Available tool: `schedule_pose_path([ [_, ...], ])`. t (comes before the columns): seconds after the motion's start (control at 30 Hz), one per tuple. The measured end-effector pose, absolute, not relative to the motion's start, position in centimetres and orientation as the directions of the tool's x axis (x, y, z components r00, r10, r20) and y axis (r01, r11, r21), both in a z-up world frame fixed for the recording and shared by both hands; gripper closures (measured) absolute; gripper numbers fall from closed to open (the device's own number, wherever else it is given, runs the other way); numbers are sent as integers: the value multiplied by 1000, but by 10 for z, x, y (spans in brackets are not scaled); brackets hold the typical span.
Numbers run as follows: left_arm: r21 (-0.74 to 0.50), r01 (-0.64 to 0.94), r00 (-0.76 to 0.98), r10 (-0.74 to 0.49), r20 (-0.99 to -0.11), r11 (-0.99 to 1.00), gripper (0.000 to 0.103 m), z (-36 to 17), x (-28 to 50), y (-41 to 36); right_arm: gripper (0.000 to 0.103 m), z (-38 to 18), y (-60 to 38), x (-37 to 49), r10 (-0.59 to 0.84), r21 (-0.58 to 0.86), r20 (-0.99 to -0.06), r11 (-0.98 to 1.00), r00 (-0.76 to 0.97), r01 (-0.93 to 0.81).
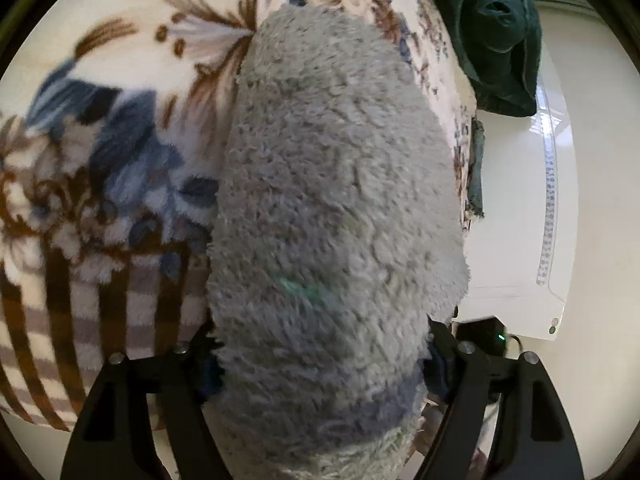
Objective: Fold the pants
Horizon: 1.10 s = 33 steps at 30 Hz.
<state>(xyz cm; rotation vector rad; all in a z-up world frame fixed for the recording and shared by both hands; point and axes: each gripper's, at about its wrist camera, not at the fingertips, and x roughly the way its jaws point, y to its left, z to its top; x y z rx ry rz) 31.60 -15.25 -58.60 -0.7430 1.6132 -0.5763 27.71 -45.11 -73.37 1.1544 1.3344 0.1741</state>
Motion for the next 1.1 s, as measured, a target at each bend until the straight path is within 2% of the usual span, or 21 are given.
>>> schedule_pose_path([
  [0.17, -731, -178, -90, -751, -654, 658, 25, -596, 317, -149, 15, -756, -434, 293, 741, 778, -599, 449, 303, 440],
  [0.23, -735, -169, -74, -752, -655, 657, 25, -594, 315, -145, 43, -752, -421, 301, 751, 805, -573, 442, 327, 396],
  [0.3, -745, -131, -47, -755, -654, 654, 27, -586, 309, -142, 53, -738, -411, 301, 730, 796, -595, 481, 335, 367],
  [0.33, -754, -109, -34, -760, -649, 648, 33, -580, 306, -142, 56, -730, -404, 302, 721, 797, -599, 494, 349, 349],
  [0.43, -767, -82, -6, -769, -639, 637, 42, -563, 300, -138, 59, -707, -395, 302, 699, 797, -603, 508, 385, 327],
  [0.8, -786, -82, 76, -782, -618, 613, 43, -481, 297, -94, 60, -635, -388, 295, 717, 818, -575, 502, 394, 281],
  [0.97, -804, -69, 148, -791, -594, 591, 43, -430, 331, -63, 60, -577, -382, 337, 726, 832, -551, 512, 412, 213],
  [1.1, -816, -44, 206, -794, -572, 576, 43, -390, 395, -31, 60, -526, -352, 422, 720, 843, -523, 515, 457, 153],
])
